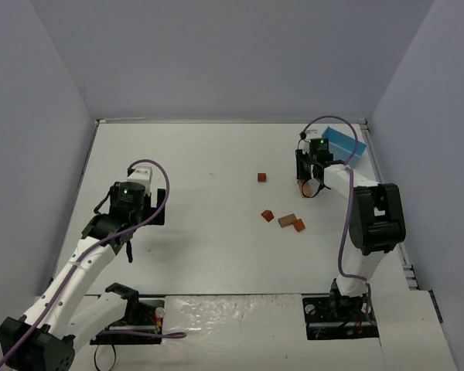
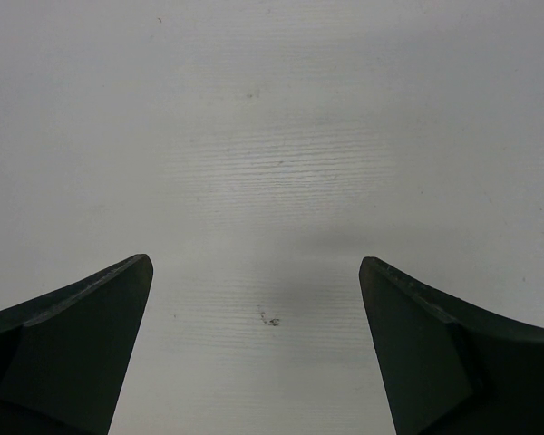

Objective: Build the wood block tower

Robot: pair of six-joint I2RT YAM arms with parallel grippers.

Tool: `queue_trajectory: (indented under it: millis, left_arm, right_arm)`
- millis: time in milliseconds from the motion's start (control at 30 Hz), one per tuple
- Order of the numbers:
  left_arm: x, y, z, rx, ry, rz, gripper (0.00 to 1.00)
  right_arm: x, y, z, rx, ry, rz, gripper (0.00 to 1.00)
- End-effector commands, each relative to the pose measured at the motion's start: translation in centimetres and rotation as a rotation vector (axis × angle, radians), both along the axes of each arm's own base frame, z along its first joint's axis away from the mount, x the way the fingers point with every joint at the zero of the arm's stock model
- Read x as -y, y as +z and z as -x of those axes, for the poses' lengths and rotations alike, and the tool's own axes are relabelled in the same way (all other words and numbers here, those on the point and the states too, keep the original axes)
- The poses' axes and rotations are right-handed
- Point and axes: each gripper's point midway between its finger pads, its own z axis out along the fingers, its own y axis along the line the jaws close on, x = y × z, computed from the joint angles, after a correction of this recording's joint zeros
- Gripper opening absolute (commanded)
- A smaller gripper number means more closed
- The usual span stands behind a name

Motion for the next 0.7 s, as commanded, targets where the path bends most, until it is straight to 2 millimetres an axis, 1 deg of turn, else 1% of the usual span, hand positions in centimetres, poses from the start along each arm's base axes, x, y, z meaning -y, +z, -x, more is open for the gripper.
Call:
queue_trajectory:
  millis: [0, 100, 200, 367, 433, 533, 667]
  left_arm:
    - [0.3, 2.3, -1.5, 0.081, -0.002, 0.020, 0.97]
    - [0.3, 2.3, -1.5, 0.081, -0.002, 0.021, 0.97]
    - [0.3, 2.3, -1.5, 0.083, -0.001, 0.022, 0.97]
    - [0.4, 2.3, -1.5, 0.082, -0.003, 0.025, 0.97]
    - [0.4, 2.3, -1.5, 0.081, -0.003, 0.024, 0.97]
    - [0.4, 2.3, -1.5, 0.082, -0.005, 0.024, 0.97]
    - [0.4, 2.3, -1.4, 0.081, -0.005, 0.024, 0.97]
  right_arm:
    - [0.4, 2.6, -1.4, 0.087, -0.014, -0.004, 0.10]
    - [0.4, 2.9, -1.4, 0.093, -0.016, -0.008, 0.18]
    - [0.3, 3.6, -1.5, 0.106, -0.018, -0.011, 0.27]
    - [0.3, 5.0, -1.8, 0.139, -0.019, -0.016, 0.37]
    - [0.2, 5.6, -2.0, 0.150, -0.017, -0.019, 0.43]
    - [0.0, 6.0, -2.0, 0.157, -0.010, -0.028, 0.50]
    - [-0.1, 6.1, -2.0, 0.151, -0.002, -0.035, 0.53]
